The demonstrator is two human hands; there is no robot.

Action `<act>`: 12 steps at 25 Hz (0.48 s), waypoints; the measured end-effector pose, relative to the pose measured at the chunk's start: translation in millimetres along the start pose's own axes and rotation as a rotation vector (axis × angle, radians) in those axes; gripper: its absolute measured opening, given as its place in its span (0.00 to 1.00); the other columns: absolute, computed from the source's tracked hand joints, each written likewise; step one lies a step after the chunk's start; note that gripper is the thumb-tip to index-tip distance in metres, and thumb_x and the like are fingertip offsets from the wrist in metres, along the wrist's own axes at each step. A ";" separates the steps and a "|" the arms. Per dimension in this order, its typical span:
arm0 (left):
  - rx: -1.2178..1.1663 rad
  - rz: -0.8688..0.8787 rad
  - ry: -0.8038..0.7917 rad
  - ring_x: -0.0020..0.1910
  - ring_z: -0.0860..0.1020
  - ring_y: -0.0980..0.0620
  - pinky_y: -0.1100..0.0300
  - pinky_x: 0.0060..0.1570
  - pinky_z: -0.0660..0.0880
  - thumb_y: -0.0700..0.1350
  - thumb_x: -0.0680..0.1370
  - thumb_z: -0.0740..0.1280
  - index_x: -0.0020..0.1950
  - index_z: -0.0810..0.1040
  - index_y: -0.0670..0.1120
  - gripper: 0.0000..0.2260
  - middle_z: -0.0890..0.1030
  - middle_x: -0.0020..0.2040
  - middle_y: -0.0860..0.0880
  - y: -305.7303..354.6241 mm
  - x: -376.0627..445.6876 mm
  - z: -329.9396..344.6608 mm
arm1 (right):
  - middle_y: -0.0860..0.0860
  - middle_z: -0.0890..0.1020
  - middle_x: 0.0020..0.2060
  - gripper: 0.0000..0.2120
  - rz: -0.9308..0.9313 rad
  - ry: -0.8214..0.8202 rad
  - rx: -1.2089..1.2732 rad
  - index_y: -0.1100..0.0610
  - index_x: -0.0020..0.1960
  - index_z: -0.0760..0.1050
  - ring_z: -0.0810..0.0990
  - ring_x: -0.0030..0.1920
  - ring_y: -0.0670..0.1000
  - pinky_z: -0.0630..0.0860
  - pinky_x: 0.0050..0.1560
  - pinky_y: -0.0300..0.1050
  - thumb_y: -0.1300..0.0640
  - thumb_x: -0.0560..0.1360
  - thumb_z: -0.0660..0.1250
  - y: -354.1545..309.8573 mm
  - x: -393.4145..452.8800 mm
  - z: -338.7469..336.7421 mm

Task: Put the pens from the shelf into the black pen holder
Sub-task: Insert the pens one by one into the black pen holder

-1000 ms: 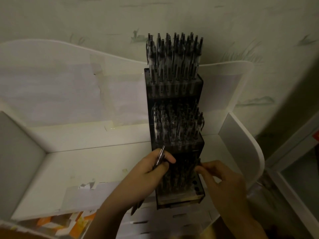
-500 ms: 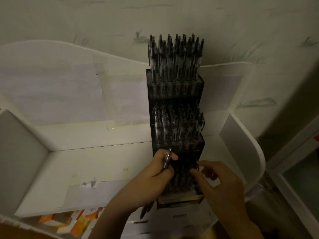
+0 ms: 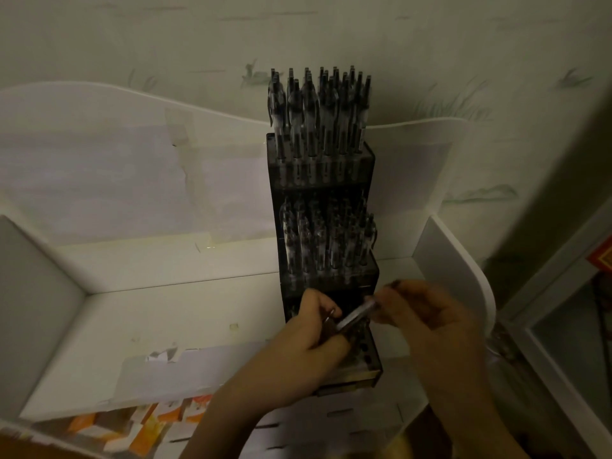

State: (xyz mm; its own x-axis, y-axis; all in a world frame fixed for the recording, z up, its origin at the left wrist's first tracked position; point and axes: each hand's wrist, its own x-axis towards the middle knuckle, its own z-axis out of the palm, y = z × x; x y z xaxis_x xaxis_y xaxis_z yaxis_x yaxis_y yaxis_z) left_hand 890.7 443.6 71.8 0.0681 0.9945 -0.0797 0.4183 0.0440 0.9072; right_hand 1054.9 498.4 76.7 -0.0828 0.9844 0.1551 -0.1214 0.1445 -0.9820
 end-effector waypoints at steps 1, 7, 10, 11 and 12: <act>-0.001 -0.015 0.035 0.32 0.69 0.59 0.60 0.35 0.69 0.44 0.80 0.60 0.50 0.66 0.53 0.04 0.72 0.38 0.52 -0.6 -1.6 -1.8 | 0.51 0.86 0.34 0.09 -0.022 0.068 0.041 0.59 0.43 0.81 0.85 0.35 0.50 0.79 0.36 0.34 0.56 0.65 0.72 -3.6 2.5 -5.7; 0.010 0.013 0.142 0.34 0.71 0.57 0.57 0.38 0.71 0.49 0.78 0.54 0.44 0.71 0.58 0.08 0.74 0.37 0.51 -8.5 -4.6 -14.0 | 0.45 0.84 0.35 0.06 -0.315 0.047 -0.366 0.55 0.42 0.81 0.83 0.39 0.40 0.76 0.42 0.27 0.53 0.68 0.72 17.3 8.3 -26.5; 0.002 0.034 0.149 0.35 0.71 0.54 0.57 0.38 0.70 0.44 0.82 0.54 0.48 0.73 0.58 0.11 0.74 0.37 0.49 -9.0 -6.5 -15.2 | 0.39 0.82 0.35 0.04 -0.352 -0.014 -0.533 0.52 0.41 0.80 0.81 0.40 0.36 0.74 0.42 0.25 0.55 0.68 0.74 40.9 6.2 -26.2; -0.002 0.043 0.149 0.35 0.71 0.53 0.57 0.38 0.70 0.43 0.82 0.55 0.48 0.73 0.58 0.12 0.74 0.37 0.48 -8.1 -7.8 -15.8 | 0.39 0.82 0.35 0.04 -0.371 -0.029 -0.565 0.53 0.41 0.80 0.81 0.41 0.36 0.73 0.42 0.25 0.56 0.68 0.74 46.4 5.8 -26.0; -0.004 0.049 0.153 0.36 0.71 0.53 0.58 0.38 0.70 0.42 0.83 0.55 0.48 0.74 0.57 0.12 0.74 0.38 0.48 -7.4 -9.1 -16.7 | 0.40 0.82 0.35 0.03 -0.390 -0.040 -0.596 0.54 0.41 0.80 0.80 0.41 0.36 0.73 0.41 0.25 0.56 0.68 0.73 51.7 5.8 -26.4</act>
State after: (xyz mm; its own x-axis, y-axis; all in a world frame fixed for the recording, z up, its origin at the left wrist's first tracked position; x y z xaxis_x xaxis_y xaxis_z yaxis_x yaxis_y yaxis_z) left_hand 871.9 435.8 72.7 -0.0510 0.9983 0.0282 0.4146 -0.0045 0.9100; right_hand 1074.3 514.2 24.0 -0.1814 0.8471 0.4996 0.4112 0.5268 -0.7439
